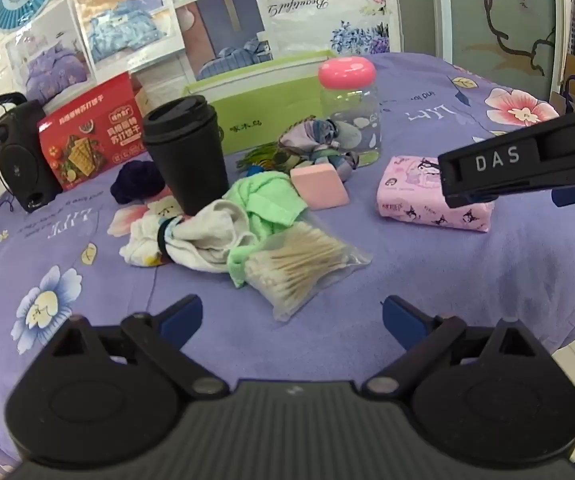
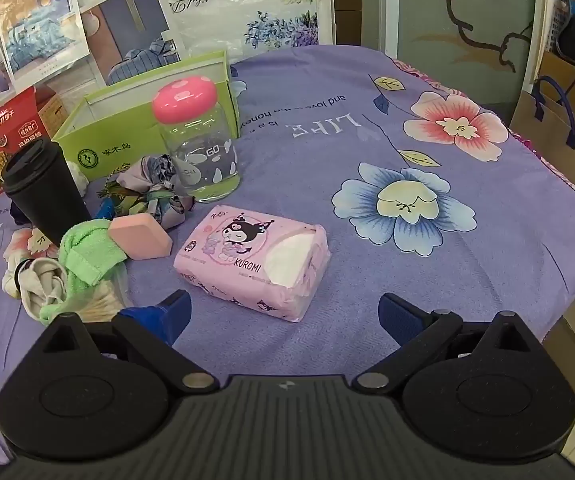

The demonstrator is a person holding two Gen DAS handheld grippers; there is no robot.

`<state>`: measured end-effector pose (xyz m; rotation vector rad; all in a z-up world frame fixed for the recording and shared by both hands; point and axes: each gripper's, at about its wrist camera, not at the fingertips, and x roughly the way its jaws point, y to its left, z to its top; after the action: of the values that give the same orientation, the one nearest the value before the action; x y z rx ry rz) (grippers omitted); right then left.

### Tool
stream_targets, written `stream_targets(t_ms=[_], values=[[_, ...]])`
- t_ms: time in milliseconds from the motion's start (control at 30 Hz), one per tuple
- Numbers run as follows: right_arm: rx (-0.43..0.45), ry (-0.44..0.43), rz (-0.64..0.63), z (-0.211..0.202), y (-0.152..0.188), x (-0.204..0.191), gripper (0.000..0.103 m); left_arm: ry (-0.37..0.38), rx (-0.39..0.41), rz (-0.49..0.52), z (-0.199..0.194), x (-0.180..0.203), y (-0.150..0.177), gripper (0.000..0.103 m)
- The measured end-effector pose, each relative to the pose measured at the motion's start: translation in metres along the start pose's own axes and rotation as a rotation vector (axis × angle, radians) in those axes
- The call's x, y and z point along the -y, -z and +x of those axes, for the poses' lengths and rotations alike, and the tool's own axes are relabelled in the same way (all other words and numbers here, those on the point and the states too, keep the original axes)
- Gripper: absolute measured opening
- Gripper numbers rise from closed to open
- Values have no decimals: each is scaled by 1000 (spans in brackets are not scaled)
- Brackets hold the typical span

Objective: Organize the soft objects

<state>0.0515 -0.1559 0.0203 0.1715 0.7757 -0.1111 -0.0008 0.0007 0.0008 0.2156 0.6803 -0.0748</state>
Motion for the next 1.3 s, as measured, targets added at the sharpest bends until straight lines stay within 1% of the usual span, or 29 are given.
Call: stream_targets(t_ms=[133,167,200,233,533,600,1300], values=[[-3,7,-2,0,0,3,88,-4,-5,-2,-2,0,3,96],[-4,7,-2,0,0,4,88,0,-29,0,5,1,0,96],[-5,6,0,0,0,5,88,9,-26,-5,7,-2,2,96],[-5,5,0,1,0,-3,88,7,-27,-3,7,-2,2,96],[-16,3,-1,3,-2,-14,88,14,-42,-9,8,-4,-1,96],[-19,-8,2,6,0,-7,88,16,-44,-12,9,-5,-1,96],[-34,-28,2,12,1,-10,88,11,-70,-33,17,-12,-1,96]])
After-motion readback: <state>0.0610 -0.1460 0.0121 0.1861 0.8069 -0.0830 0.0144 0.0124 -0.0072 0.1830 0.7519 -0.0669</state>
